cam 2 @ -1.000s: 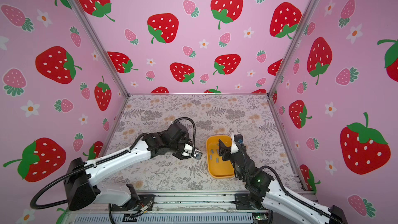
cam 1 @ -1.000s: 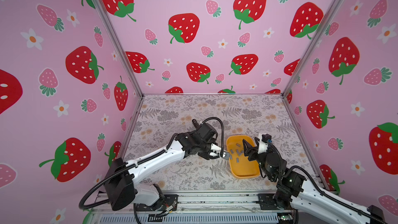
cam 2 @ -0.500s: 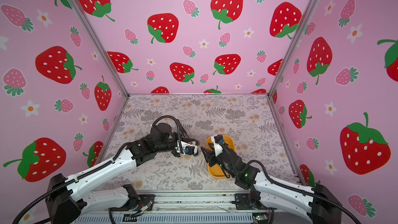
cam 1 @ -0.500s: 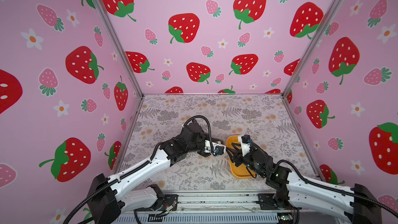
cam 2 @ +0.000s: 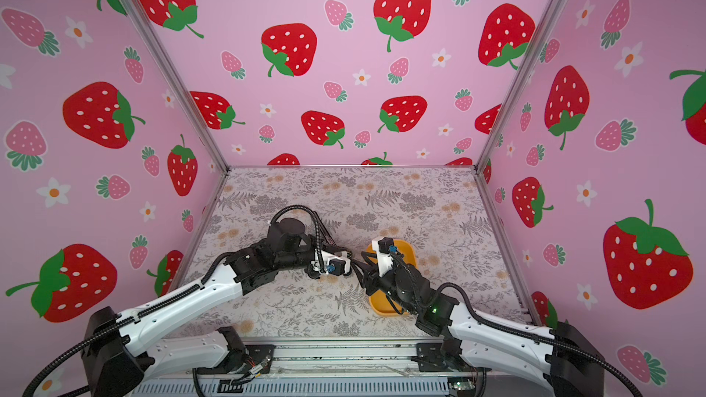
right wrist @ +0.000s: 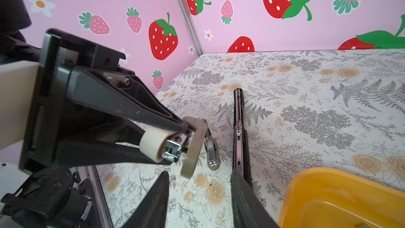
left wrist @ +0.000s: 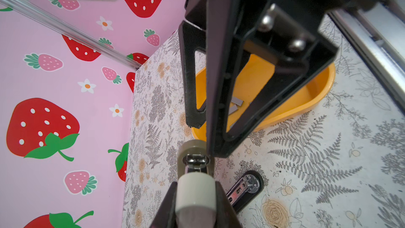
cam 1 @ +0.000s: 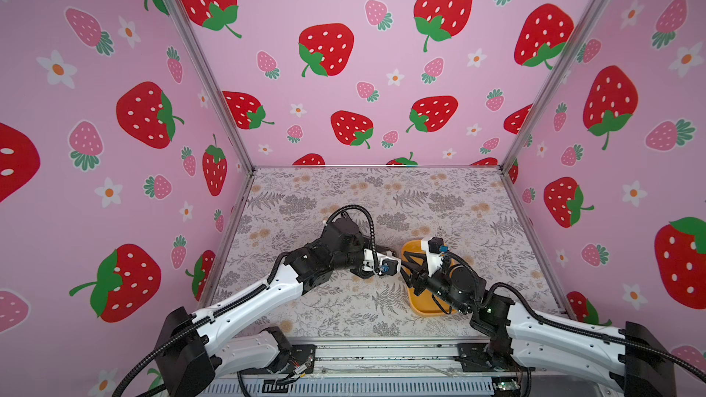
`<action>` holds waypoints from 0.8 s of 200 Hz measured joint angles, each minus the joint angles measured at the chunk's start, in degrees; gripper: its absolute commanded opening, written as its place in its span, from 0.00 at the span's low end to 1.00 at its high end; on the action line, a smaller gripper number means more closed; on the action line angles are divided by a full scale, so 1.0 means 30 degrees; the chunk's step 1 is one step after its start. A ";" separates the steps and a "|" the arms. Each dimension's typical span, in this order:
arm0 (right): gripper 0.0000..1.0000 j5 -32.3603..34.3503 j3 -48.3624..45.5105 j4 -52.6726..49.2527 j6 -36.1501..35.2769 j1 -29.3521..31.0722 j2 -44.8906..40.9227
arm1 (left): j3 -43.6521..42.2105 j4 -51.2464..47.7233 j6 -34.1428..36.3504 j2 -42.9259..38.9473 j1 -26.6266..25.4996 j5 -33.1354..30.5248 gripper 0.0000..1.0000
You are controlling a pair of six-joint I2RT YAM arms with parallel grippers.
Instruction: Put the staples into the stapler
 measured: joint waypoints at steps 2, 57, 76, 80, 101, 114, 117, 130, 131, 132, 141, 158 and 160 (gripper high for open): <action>0.47 0.0000 0.0000 0.0007 0.0007 0.0000 0.0007 | 0.0000 -0.0007 0.0022 0.0015 -0.0022 0.0000 0.00; 0.43 0.0393 0.0007 0.0117 0.0328 0.0000 0.0568 | 0.0000 -0.0444 0.0605 0.0204 -0.0517 -0.0204 0.00; 0.41 0.0525 0.0087 0.0306 0.0510 0.0073 0.1173 | 0.0000 -0.0648 0.0641 0.0204 -0.0495 -0.0546 0.00; 0.41 0.0539 0.0087 0.0313 0.0517 0.0080 0.1268 | 0.0000 -0.0692 0.0648 0.0204 -0.0495 -0.0634 0.00; 0.40 0.0692 0.0146 0.0437 0.0597 0.0095 0.1712 | 0.0000 -0.0852 0.0634 0.0204 -0.0488 -0.0889 0.00; 0.39 0.0743 0.0306 0.0437 0.0605 0.0095 0.1916 | 0.0000 -0.0889 0.0634 0.0204 -0.0488 -0.1035 0.00; 0.39 0.0765 0.0335 0.0437 0.0605 0.0095 0.1967 | 0.0000 -0.0889 0.0627 0.0204 -0.0481 -0.1064 0.00; 0.39 0.0831 0.0430 0.0466 0.0619 0.0095 0.2186 | 0.0000 -0.0903 0.0619 0.0189 -0.0466 -0.1173 0.00; 0.39 0.0831 0.0430 0.0466 0.0619 0.0095 0.2186 | 0.0000 -0.0911 0.0619 0.0189 -0.0459 -0.1180 0.00; 0.39 0.0831 0.0444 0.0474 0.0627 0.0095 0.2200 | 0.0000 -0.0918 0.0619 0.0189 -0.0459 -0.1195 0.00; 0.38 0.0867 0.0517 0.0503 0.0648 0.0109 0.2353 | -0.0007 -0.0947 0.0619 0.0182 -0.0430 -0.1231 0.00; 0.37 0.0896 0.0692 0.0561 0.0685 0.0124 0.2674 | -0.0109 -0.0940 0.0627 0.0080 -0.0364 -0.1297 0.00; 0.37 0.0896 0.0692 0.0561 0.0685 0.0124 0.2674 | -0.0117 -0.0940 0.0627 0.0073 -0.0364 -0.1304 0.00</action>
